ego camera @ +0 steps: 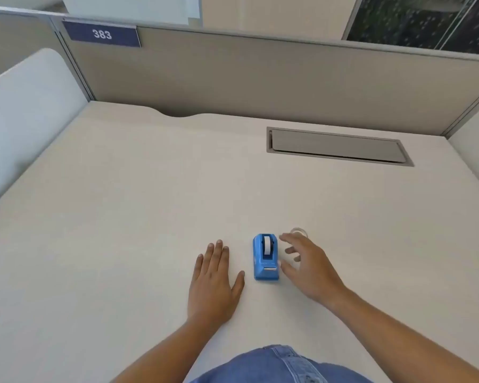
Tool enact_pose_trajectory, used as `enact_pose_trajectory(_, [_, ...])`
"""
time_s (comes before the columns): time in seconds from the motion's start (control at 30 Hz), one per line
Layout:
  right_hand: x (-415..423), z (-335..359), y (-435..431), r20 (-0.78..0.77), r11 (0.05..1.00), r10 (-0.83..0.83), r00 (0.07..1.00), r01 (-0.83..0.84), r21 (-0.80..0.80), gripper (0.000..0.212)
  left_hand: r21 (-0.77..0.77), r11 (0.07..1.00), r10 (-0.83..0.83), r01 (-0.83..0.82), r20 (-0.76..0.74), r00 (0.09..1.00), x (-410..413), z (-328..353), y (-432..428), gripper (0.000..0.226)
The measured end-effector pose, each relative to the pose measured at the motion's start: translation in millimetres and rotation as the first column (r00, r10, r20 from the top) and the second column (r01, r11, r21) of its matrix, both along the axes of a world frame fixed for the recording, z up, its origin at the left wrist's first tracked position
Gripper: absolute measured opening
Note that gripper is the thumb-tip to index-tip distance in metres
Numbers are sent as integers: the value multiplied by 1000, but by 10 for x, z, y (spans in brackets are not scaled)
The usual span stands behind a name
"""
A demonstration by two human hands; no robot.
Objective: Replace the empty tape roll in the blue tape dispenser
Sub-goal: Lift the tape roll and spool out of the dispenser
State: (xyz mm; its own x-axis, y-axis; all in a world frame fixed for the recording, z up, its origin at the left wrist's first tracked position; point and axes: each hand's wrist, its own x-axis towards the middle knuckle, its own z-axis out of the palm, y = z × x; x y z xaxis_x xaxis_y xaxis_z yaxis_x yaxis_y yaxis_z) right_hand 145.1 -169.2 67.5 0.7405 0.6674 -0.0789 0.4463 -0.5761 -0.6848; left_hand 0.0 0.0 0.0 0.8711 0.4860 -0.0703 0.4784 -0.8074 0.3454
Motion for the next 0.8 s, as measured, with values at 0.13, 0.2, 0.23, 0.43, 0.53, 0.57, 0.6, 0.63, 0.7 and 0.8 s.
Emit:
enact_pose_trajectory(0.13, [159,150,252,-35,992,115,993,-116,-49,38,45,999,2,-3,34,999,2,2,19,74])
enact_pose_trajectory(0.2, [191,172,326,-34,980,165,986,-168,-104,42,46,999,-6,4,38,999,7,-5,2,74])
enact_pose_trajectory(0.23, [200,182,350,-26,973,188,982,-189,-130,43,47,999,-3,1,42,999,2,-14,-1,74])
enact_pose_trajectory(0.43, [281,215,430,3,940,228,974,-220,-261,36,-70,997,-27,32,66,997,48,30,50,104])
enact_pose_trajectory(0.53, [293,208,445,36,930,252,967,-232,-285,34,-263,960,-71,98,111,991,180,124,64,122])
enact_pose_trajectory(0.57, [289,211,456,50,929,262,964,-237,-285,34,-348,931,-73,112,124,990,240,160,53,125])
enact_pose_trajectory(0.6, [280,221,469,61,926,271,961,-243,-290,34,-429,895,-71,121,132,989,304,195,38,127])
enact_pose_trajectory(0.63, [272,229,483,78,923,282,956,-248,-294,33,-498,858,-68,127,135,989,366,228,19,129])
enact_pose_trajectory(0.7, [261,243,507,111,914,311,944,-265,-308,32,-610,782,-54,131,142,988,473,268,-12,132])
enact_pose_trajectory(0.8, [252,248,528,143,891,362,921,-296,-344,30,-717,682,-23,141,172,985,573,246,-43,134])
